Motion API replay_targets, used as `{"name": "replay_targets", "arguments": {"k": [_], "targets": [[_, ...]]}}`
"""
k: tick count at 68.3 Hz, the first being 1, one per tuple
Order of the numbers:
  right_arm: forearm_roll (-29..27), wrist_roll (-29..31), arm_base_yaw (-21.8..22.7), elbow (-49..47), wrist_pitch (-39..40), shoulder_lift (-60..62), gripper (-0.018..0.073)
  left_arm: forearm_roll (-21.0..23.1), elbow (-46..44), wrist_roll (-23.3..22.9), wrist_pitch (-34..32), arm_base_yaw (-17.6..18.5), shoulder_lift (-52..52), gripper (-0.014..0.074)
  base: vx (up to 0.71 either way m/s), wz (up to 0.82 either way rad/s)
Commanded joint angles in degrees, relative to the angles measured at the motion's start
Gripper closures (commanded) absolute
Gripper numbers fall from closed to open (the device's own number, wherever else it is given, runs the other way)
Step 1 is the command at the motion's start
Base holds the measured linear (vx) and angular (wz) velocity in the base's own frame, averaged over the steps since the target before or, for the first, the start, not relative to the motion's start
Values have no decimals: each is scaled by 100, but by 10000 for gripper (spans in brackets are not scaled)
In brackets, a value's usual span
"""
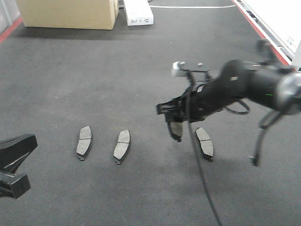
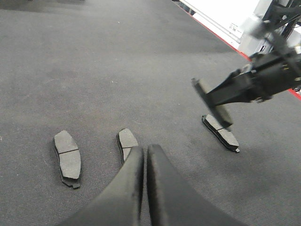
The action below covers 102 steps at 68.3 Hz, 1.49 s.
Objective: Move and align brake pads A on conveyor
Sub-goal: 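Move the right gripper with its brake pad between the two spaced pads, then lower the pad onto the belt and open the right gripper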
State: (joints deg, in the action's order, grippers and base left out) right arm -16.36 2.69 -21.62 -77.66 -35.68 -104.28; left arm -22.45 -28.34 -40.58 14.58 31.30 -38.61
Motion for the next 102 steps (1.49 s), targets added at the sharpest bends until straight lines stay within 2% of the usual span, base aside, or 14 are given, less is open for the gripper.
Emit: {"name": "replay_targets", "arguments": {"k": [1, 11, 47, 53, 68, 73, 91, 102], "targets": [[549, -678, -146, -479, 70, -13, 456, -19, -134, -9, -335, 18, 5, 603, 0, 0], [639, -1107, -184, -738, 22, -428, 453, -19, -134, -9, -335, 18, 5, 603, 0, 0], [520, -1330, -184, -766, 164, -1323, 435, -19, -134, -9, -335, 18, 5, 603, 0, 0], [521, -1330, -184, -766, 175, -1323, 398, -19, -134, -9, -335, 18, 5, 603, 0, 0], [526, -1348, -167, -766, -113, -1307, 181, -19, -134, -9, -335, 18, 5, 603, 0, 0], [530, -1356, -162, -766, -184, -1244, 137, -19, -134, -9, -335, 18, 5, 603, 0, 0], [624, -1356, -53, -744, -261, -450, 122, -19, -134, -9, -335, 18, 5, 603, 0, 0], [1264, -1530, 75, -744, -482, 179, 122, -19, -134, -9, -335, 18, 5, 603, 0, 0]]}}
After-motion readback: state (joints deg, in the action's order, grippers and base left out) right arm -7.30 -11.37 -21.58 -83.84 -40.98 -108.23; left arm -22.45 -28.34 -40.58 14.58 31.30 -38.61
